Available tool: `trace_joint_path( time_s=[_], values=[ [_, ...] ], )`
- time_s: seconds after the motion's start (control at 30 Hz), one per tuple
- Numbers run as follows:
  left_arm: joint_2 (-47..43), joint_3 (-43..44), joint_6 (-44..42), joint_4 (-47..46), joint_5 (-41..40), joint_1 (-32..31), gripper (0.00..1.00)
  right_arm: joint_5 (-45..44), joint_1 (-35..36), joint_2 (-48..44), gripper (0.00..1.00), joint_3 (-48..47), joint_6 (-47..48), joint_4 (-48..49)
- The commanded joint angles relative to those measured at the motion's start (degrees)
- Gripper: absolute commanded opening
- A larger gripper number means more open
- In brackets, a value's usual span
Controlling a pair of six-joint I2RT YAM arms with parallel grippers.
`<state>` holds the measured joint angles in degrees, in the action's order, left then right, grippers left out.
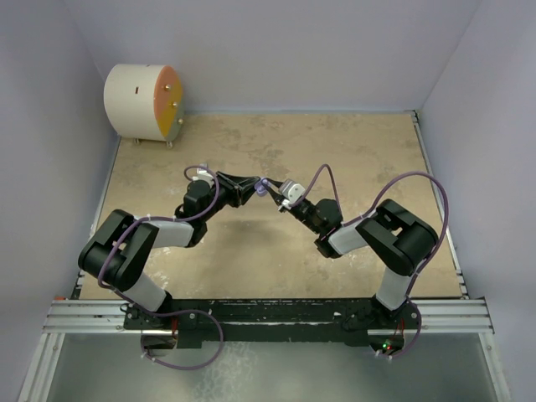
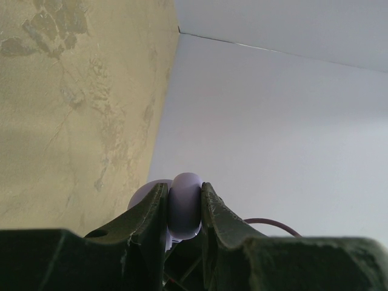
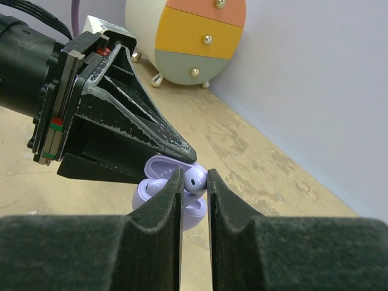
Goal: Insert the wireless bluetooth earbuds into the charging case
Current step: Place the earbud in the charging case.
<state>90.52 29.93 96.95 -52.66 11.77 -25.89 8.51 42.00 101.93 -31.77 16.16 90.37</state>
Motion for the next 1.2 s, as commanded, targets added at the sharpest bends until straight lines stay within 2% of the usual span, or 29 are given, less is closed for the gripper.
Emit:
trace_joint_path(
  time_s=[0.0,1.17],
  values=[
    [-2.34,2.44,0.43,-3.17,-1.57,0.09,0.00,-1.13,0.30,-2.64,0.05,0.13,-1.09,39.11],
    [-3.64,2.33,1.39,-2.60,-3.09,0.09,0.00,-3.59,2.17,-1.67,0.18,-1.36,-1.96,36.15]
  ],
)
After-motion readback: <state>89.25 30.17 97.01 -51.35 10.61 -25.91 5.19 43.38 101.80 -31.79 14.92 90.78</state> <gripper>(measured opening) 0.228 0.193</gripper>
